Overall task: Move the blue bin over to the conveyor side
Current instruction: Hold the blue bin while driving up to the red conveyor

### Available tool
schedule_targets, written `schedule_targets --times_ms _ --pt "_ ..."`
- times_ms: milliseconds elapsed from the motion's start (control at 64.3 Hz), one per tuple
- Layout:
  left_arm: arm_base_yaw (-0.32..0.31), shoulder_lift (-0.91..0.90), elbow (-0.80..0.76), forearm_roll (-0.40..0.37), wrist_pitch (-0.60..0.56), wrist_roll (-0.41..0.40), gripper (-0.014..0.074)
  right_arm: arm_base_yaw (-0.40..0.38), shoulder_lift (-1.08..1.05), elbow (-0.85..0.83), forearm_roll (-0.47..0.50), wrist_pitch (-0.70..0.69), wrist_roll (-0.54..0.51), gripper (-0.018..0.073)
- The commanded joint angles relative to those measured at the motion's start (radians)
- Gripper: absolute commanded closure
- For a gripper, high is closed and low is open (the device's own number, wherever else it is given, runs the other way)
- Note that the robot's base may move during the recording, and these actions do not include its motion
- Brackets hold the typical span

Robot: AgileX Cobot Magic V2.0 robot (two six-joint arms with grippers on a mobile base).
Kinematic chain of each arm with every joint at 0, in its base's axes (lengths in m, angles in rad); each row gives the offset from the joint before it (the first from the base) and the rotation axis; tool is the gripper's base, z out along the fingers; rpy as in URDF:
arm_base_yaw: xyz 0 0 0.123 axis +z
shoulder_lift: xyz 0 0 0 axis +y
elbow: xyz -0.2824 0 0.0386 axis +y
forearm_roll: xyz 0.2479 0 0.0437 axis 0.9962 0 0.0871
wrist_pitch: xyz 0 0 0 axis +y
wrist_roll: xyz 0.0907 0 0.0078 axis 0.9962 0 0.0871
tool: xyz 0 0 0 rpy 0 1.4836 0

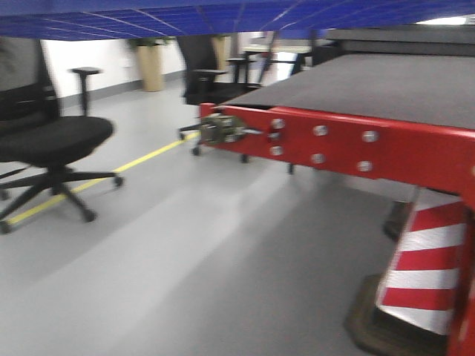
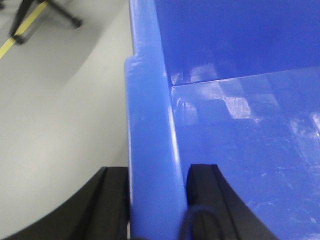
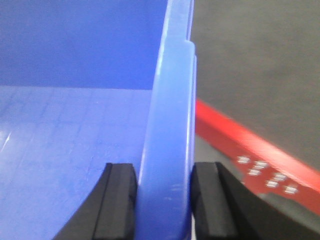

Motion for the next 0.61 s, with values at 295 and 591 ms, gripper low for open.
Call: schedule_targets --times_ms 295,591 --pt "-0.001 -0.029 -0.015 0.121 -0.096 0.012 0.0605 -0.002 -0.023 -0.018 -0.014 -0.106 -0.015 0.0639" --pt "-0.001 -0.029 -0.015 0.121 -0.096 0.012 0.0605 -0.002 -0.023 -0.018 -0.014 -0.104 -0.015 0.0639"
